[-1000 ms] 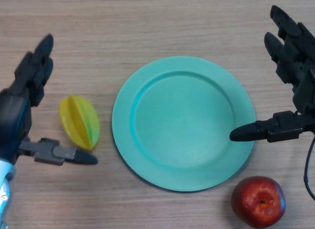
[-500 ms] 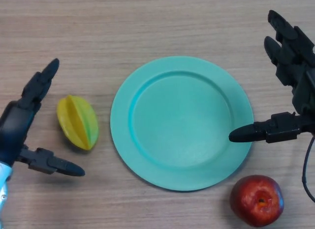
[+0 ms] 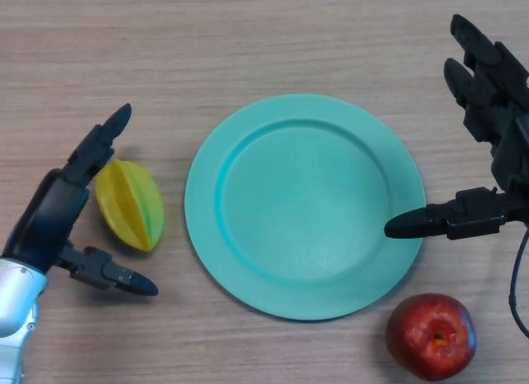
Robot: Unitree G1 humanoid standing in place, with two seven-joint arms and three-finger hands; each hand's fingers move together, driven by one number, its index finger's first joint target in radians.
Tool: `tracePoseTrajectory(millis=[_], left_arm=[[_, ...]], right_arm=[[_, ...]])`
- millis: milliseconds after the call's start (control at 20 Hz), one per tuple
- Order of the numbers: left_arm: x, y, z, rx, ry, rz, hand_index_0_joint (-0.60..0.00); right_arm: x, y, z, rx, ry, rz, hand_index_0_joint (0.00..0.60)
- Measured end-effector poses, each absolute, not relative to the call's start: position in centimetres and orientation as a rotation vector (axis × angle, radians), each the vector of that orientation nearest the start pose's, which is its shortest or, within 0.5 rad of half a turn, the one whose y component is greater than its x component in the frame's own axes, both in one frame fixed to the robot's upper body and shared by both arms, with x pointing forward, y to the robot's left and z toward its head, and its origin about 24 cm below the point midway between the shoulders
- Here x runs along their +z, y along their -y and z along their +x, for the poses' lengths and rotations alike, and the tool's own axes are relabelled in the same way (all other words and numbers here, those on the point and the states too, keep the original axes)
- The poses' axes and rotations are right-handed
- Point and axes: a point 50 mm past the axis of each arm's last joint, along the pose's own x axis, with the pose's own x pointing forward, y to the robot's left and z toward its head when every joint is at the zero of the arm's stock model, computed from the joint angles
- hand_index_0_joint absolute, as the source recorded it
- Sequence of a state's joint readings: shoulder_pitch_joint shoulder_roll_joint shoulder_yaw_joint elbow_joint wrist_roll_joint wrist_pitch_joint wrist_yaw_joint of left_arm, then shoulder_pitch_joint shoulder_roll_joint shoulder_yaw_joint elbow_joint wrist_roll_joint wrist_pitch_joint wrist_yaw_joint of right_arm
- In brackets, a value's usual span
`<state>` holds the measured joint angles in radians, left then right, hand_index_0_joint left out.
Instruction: Pick up the yellow starfruit and place it on the plate
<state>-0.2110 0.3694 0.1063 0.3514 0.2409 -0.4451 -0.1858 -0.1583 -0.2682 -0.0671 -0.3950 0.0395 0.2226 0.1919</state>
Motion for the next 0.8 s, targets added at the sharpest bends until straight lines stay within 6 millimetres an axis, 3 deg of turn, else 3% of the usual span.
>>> tracePoseTrajectory(millis=[150, 200, 250, 500, 600, 700, 800], left_arm=[[7.0, -22.2, 28.4, -0.193, 0.221, 0.676, -0.450], [7.0, -22.2, 28.3, -0.198, 0.210, 0.678, -0.550], [7.3, -22.1, 28.1, -0.216, 0.187, 0.681, -0.600], [7.3, -22.1, 27.5, -0.241, 0.196, 0.704, -0.600], [7.5, -22.2, 27.3, -0.218, 0.239, 0.792, -0.600], [8.3, -22.6, 27.2, -0.095, 0.346, 0.842, -0.600], [10.5, -23.2, 26.7, -0.007, 0.453, 0.855, -0.600]], right_arm=[[16.0, 17.5, 26.1, 0.185, 0.324, -0.262, 0.000], [16.0, 17.5, 26.0, 0.185, 0.325, -0.263, 0.000], [16.2, 17.5, 25.8, 0.186, 0.336, -0.264, 0.000], [16.4, 17.4, 25.7, 0.187, 0.347, -0.266, 0.000], [16.4, 17.4, 25.7, 0.187, 0.348, -0.266, 0.000], [16.4, 17.4, 25.6, 0.187, 0.348, -0.264, 0.000], [16.4, 17.4, 25.6, 0.187, 0.348, -0.264, 0.000]])
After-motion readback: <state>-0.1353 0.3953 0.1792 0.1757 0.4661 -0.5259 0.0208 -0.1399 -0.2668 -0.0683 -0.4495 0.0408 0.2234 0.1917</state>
